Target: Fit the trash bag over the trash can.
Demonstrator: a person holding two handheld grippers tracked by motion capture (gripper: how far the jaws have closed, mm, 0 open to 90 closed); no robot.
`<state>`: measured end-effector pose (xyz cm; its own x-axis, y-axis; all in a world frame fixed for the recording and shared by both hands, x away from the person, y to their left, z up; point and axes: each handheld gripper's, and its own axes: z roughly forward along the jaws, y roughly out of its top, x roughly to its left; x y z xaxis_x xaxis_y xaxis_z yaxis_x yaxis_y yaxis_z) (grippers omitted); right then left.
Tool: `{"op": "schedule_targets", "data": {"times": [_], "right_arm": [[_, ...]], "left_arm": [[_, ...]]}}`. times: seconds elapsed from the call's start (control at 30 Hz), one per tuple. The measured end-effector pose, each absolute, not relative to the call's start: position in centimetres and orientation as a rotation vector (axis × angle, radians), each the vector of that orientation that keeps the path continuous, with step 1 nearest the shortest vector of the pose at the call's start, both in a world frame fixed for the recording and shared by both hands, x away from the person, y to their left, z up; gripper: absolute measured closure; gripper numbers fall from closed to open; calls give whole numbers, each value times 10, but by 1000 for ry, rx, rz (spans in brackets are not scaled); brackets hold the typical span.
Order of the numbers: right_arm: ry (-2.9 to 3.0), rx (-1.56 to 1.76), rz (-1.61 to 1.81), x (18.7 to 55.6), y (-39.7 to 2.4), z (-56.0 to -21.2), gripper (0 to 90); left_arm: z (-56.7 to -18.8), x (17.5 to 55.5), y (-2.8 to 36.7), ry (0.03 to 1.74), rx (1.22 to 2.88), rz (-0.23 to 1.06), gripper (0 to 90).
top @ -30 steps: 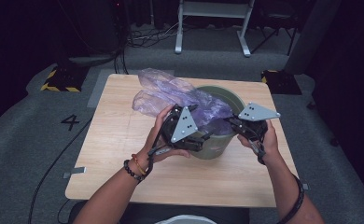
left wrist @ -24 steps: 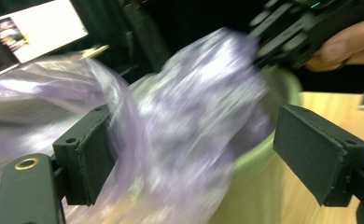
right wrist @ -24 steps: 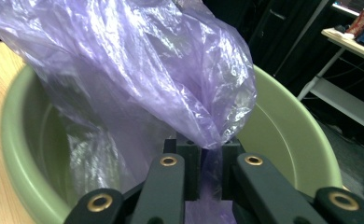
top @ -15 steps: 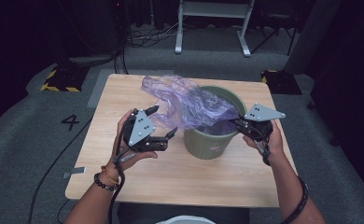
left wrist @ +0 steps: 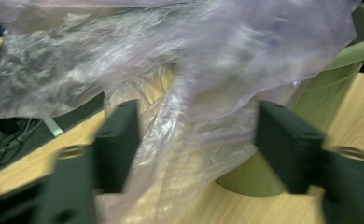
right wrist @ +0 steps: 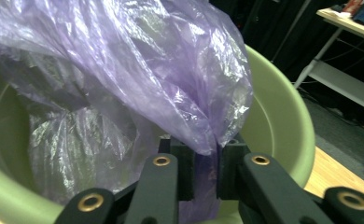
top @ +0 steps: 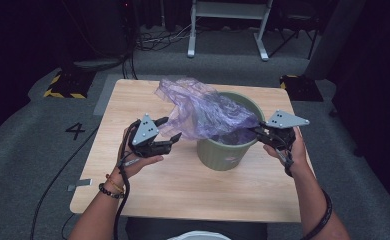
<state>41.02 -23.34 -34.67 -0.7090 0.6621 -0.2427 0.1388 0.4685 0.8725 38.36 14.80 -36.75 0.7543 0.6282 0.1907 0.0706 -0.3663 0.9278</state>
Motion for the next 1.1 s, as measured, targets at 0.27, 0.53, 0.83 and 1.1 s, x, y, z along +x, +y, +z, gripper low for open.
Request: {"op": "schedule_targets", "data": {"times": [0.27, 0.53, 0.83, 1.1], "right_arm": [[2155, 627, 1246, 405, -233, -345, 479], [2124, 571, 1295, 392, -232, -334, 290], [2112, 473, 1349, 371, -220, -316, 285], [2107, 523, 1178, 375, -216, -317, 277]], "left_arm": [[-357, 379, 125, 411, 1891, 702, 874], [-347, 378, 102, 343, 1905, 732, 898], [-332, 375, 77, 273, 1918, 760, 898], [-327, 378, 51, 224, 1958, 768, 899]]}}
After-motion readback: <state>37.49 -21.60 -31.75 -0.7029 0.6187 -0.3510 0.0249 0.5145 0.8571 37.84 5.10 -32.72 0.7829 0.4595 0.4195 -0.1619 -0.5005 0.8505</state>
